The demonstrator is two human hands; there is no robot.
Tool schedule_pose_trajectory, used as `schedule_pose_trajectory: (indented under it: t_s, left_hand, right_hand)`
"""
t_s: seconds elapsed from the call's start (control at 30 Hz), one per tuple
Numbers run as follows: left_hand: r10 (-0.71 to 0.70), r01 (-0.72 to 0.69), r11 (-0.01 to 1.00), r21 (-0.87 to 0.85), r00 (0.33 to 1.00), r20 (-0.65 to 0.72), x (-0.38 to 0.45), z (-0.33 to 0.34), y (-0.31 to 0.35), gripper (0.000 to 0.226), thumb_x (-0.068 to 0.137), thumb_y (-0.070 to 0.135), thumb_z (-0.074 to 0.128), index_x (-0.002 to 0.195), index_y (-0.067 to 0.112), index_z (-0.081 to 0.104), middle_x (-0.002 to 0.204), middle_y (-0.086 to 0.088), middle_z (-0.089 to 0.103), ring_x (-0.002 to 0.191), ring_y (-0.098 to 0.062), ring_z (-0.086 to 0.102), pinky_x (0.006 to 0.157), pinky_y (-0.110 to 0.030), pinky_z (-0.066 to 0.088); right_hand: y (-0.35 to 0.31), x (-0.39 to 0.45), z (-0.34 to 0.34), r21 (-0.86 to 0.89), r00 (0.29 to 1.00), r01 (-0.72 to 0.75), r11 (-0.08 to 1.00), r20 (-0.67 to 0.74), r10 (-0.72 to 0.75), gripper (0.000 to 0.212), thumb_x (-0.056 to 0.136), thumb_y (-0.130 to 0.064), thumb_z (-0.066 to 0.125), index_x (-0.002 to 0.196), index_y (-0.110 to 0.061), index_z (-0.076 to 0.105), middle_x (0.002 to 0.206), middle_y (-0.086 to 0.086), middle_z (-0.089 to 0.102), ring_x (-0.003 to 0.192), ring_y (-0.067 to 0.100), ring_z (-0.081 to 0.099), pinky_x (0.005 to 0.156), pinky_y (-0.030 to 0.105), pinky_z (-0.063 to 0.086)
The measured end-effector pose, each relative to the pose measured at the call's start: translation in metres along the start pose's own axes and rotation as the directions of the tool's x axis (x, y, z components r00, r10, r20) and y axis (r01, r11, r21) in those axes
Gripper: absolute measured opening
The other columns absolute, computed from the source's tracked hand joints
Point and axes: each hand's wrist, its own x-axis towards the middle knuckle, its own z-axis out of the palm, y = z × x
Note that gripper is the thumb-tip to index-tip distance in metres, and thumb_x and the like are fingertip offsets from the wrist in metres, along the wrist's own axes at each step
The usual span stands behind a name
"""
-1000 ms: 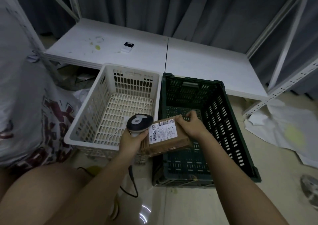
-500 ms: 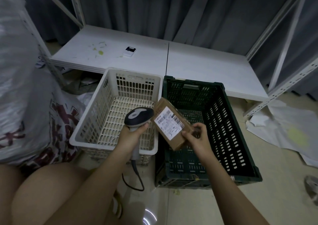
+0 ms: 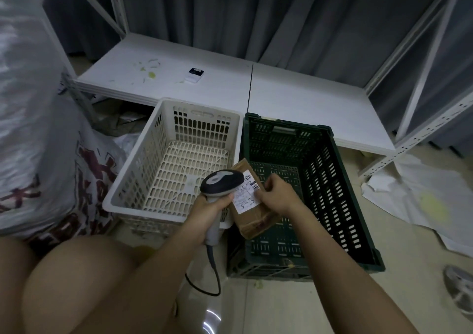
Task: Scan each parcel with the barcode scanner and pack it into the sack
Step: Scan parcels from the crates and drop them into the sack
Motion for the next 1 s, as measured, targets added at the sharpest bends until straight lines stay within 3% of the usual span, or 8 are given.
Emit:
schedule_pose_trajectory:
  t_s: [0.07, 0.17, 0.33, 0.5, 0.63, 0.73, 0.8, 1.0]
  left_hand:
    - [-0.001, 0.001, 1.0, -0.022, 1.0, -0.009, 0.004, -0.004, 0.0, 0.04, 0.08, 0.022, 0.076, 0.118, 0.018, 0.063, 0.109, 0.001, 0.07, 0.101, -0.016, 0.065, 0.092, -0.034, 0.051]
    - [-0.002, 0.0, 0.998, -0.069, 1.0, -0.031, 0.008, -0.009, -0.001, 0.039, 0.082, 0.019, 0.074, 0.119, 0.016, 0.063, 0.109, 0.0, 0.071, 0.098, -0.014, 0.067, 0.08, -0.027, 0.052]
    - [0.003, -0.007, 0.998, -0.069, 0.998, -0.058, 0.012, -0.015, -0.004, 0.041, 0.083, 0.017, 0.074, 0.122, 0.015, 0.061, 0.112, -0.001, 0.069, 0.102, -0.016, 0.065, 0.091, -0.034, 0.051]
    - [-0.003, -0.003, 0.994, -0.112, 0.998, -0.057, 0.012, -0.019, 0.0, 0.041, 0.083, 0.018, 0.074, 0.122, 0.014, 0.061, 0.112, -0.008, 0.07, 0.1, -0.021, 0.068, 0.093, -0.04, 0.052]
    - [0.076, -0.087, 0.986, -0.141, 0.994, -0.08, 0.007, -0.016, 0.014, 0.044, 0.084, 0.024, 0.073, 0.125, 0.019, 0.058, 0.118, 0.001, 0.066, 0.109, -0.019, 0.061, 0.1, -0.039, 0.046]
    - [0.156, -0.161, 0.98, -0.118, 0.987, -0.048, -0.004, -0.013, 0.027, 0.036, 0.085, 0.021, 0.072, 0.118, 0.027, 0.061, 0.117, 0.007, 0.065, 0.109, -0.013, 0.06, 0.099, -0.035, 0.046]
    - [0.197, -0.198, 0.978, -0.065, 0.98, -0.017, -0.011, -0.011, 0.03, 0.032, 0.085, 0.017, 0.072, 0.111, 0.031, 0.06, 0.112, 0.011, 0.065, 0.106, -0.009, 0.061, 0.096, -0.032, 0.047]
    - [0.284, -0.281, 0.954, 0.103, 0.959, -0.009, -0.02, -0.011, 0.027, 0.056, 0.081, 0.012, 0.075, 0.132, 0.012, 0.054, 0.126, -0.001, 0.062, 0.115, -0.014, 0.058, 0.095, -0.026, 0.047]
  right_hand:
    - [-0.007, 0.004, -0.001, 0.198, 0.994, -0.053, 0.979, 0.104, 0.033, 0.028, 0.091, -0.03, 0.062, 0.111, -0.015, 0.048, 0.098, 0.006, 0.063, 0.078, 0.019, 0.062, 0.066, 0.031, 0.051]
    - [-0.012, 0.007, 0.001, 0.424, 0.969, -0.195, 0.884, 0.225, 0.105, 0.037, 0.098, -0.04, 0.052, 0.119, -0.01, 0.048, 0.094, 0.007, 0.065, 0.074, 0.019, 0.064, 0.058, 0.029, 0.052]
    - [-0.009, 0.019, 0.011, 0.425, 0.951, -0.261, 0.867, 0.269, 0.154, 0.044, 0.093, -0.051, 0.054, 0.111, -0.012, 0.047, 0.1, 0.009, 0.063, 0.087, 0.024, 0.061, 0.076, 0.037, 0.05]
    - [-0.004, 0.017, 0.0, 0.476, 0.936, -0.254, 0.842, 0.339, 0.09, 0.055, 0.083, -0.036, 0.074, 0.126, -0.022, 0.044, 0.114, 0.012, 0.065, 0.096, 0.029, 0.07, 0.082, 0.05, 0.058]
    - [0.0, 0.008, -0.007, 0.664, 0.998, 0.01, 0.747, 0.036, -0.045, 0.081, 0.08, -0.016, 0.077, 0.144, -0.03, 0.03, 0.114, 0.011, 0.066, 0.1, 0.026, 0.068, 0.087, 0.048, 0.057]
    - [0.006, 0.003, -0.005, 0.732, 0.981, 0.136, 0.668, -0.193, 0.011, 0.081, 0.079, -0.013, 0.078, 0.144, -0.029, 0.032, 0.119, 0.005, 0.06, 0.107, 0.02, 0.063, 0.091, 0.045, 0.055]
    - [0.011, 0.001, -0.001, 0.752, 0.977, 0.118, 0.649, -0.206, 0.062, 0.082, 0.079, -0.014, 0.078, 0.146, -0.027, 0.032, 0.12, 0.004, 0.06, 0.11, 0.02, 0.061, 0.094, 0.048, 0.053]
    - [0.008, -0.008, 0.0, 0.742, 0.981, 0.148, 0.654, -0.194, -0.003, 0.07, 0.082, -0.009, 0.074, 0.14, -0.03, 0.041, 0.109, -0.002, 0.063, 0.104, 0.018, 0.064, 0.088, 0.041, 0.057]
